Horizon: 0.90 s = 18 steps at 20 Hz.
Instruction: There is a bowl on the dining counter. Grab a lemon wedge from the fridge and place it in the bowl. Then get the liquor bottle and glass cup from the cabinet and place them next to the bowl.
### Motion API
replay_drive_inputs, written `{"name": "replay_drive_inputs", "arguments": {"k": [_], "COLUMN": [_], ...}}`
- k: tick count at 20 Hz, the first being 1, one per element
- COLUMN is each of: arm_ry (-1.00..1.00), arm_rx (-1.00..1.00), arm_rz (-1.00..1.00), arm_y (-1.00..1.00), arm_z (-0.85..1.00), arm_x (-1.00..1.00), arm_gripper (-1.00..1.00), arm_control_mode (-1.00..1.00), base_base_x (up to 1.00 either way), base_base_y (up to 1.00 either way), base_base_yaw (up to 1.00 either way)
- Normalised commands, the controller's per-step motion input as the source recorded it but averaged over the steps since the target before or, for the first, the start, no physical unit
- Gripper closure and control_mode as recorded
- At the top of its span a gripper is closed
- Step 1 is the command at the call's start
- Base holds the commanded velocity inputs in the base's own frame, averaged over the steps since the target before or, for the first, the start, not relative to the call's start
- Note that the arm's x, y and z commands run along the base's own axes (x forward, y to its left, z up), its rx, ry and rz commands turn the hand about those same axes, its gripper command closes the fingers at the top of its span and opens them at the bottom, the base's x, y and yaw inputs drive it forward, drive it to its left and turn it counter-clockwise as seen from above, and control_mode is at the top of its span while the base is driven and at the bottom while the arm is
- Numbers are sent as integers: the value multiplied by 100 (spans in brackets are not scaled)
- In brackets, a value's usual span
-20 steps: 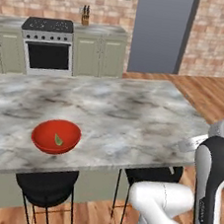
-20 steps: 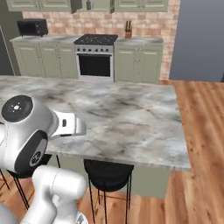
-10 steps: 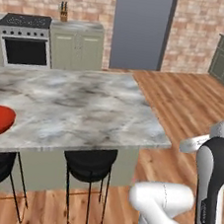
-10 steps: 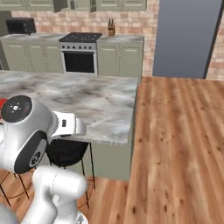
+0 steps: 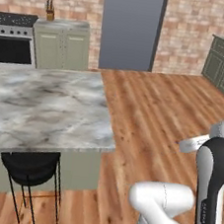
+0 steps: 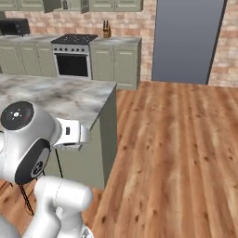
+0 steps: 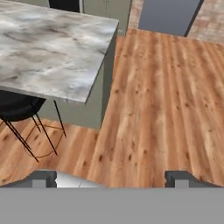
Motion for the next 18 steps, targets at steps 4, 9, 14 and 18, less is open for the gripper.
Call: {"name": "replay_drive_inputs", "arguments": {"k": [4,9,14,18], "arm_ry": [0,0,0,0], "arm_rx": [0,0,0,0], "arm_rz": [0,0,0,0], "arm_y": [0,0,0,0], "arm_z": [0,0,0,0], "arm_x": [0,0,0,0], "arm_gripper": [-100,-100,-100,-100], "arm_control_mode": [100,100,100,100], "base_base_x": [62,81,94,100], "base_base_y": [-98,-85,-73,-70], "base_base_yaw": [24,31,36,36]}}
